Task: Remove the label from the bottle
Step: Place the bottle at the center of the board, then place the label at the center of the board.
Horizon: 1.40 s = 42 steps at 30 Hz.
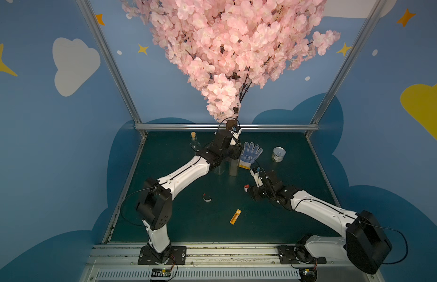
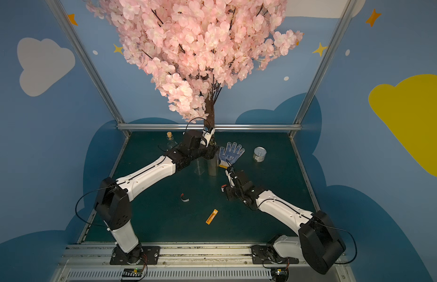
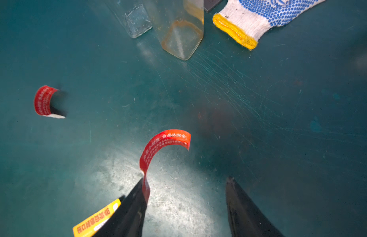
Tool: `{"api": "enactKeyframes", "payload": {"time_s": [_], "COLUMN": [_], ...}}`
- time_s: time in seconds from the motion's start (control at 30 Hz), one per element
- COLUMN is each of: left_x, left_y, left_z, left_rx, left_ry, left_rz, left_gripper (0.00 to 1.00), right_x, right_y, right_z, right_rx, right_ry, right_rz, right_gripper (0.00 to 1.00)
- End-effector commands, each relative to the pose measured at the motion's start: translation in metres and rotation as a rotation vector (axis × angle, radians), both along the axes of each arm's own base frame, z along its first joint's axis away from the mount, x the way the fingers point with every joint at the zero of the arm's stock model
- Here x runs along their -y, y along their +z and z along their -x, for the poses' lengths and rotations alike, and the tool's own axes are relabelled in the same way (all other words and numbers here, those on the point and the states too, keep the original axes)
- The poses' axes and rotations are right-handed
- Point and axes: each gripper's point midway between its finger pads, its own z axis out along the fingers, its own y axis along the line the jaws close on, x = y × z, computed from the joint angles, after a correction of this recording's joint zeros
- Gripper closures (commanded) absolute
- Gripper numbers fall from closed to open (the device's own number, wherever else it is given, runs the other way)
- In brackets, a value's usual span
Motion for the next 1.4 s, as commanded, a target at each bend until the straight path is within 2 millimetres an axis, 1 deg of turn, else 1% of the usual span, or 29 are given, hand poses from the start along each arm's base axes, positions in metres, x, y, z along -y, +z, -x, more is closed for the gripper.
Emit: {"api": "enactKeyframes", "payload": {"time_s": [0.0, 0.17, 0.23, 0.4, 0.5, 0.57, 0.7, 0.77, 0.8, 0.87, 1.0, 1.07, 1.17, 1.37], "left_x": [-0.010, -0.026, -0.033, -0.050, -0.058, -0.063, -0.071, -0.073, -0.074, -0.075, -0.073, -0.071, -0.068, -0.064], "left_y": [0.048, 0.074, 0.080, 0.080, 0.073, 0.065, 0.050, 0.043, 0.039, 0.031, 0.012, -0.002, -0.021, -0.059], "left_z": [0.010, 0.034, 0.045, 0.072, 0.089, 0.098, 0.110, 0.117, 0.119, 0.124, 0.132, 0.136, 0.142, 0.150], "left_rx": [0.058, 0.088, 0.090, 0.062, 0.043, 0.030, -0.009, -0.031, -0.040, -0.062, -0.111, -0.146, -0.191, -0.277], "left_ry": [-0.004, -0.009, -0.014, -0.015, -0.019, -0.025, -0.019, -0.020, -0.020, -0.016, -0.020, -0.021, -0.014, 0.008], "left_rz": [0.103, 0.151, 0.153, 0.173, 0.189, 0.184, 0.173, 0.185, 0.190, 0.209, 0.249, 0.257, 0.263, 0.261], "left_gripper": [0.37, 0.35, 0.34, 0.34, 0.32, 0.29, 0.28, 0.27, 0.27, 0.27, 0.25, 0.22, 0.22, 0.22], "right_x": [-0.002, -0.006, -0.007, -0.011, -0.013, -0.013, -0.015, -0.016, -0.016, -0.017, -0.018, -0.019, -0.025, -0.027], "right_y": [0.015, 0.023, 0.024, 0.029, 0.032, 0.032, 0.031, 0.031, 0.032, 0.033, 0.032, 0.031, 0.031, 0.029], "right_z": [-0.002, -0.001, -0.001, -0.001, 0.000, 0.000, 0.001, 0.002, 0.002, 0.002, 0.005, 0.006, 0.011, 0.016], "right_rx": [0.019, 0.021, 0.020, 0.015, 0.015, 0.013, 0.006, 0.002, 0.002, 0.001, -0.006, -0.012, -0.022, -0.031], "right_ry": [0.005, 0.017, 0.024, 0.031, 0.033, 0.032, 0.037, 0.037, 0.037, 0.039, 0.051, 0.059, 0.101, 0.117], "right_rz": [-0.020, -0.044, -0.048, -0.071, -0.083, -0.087, -0.091, -0.099, -0.103, -0.110, -0.114, -0.118, -0.135, -0.159], "right_gripper": [0.38, 0.35, 0.34, 0.31, 0.28, 0.26, 0.23, 0.17, 0.12, 0.10, 0.09, 0.09, 0.09, 0.09]}}
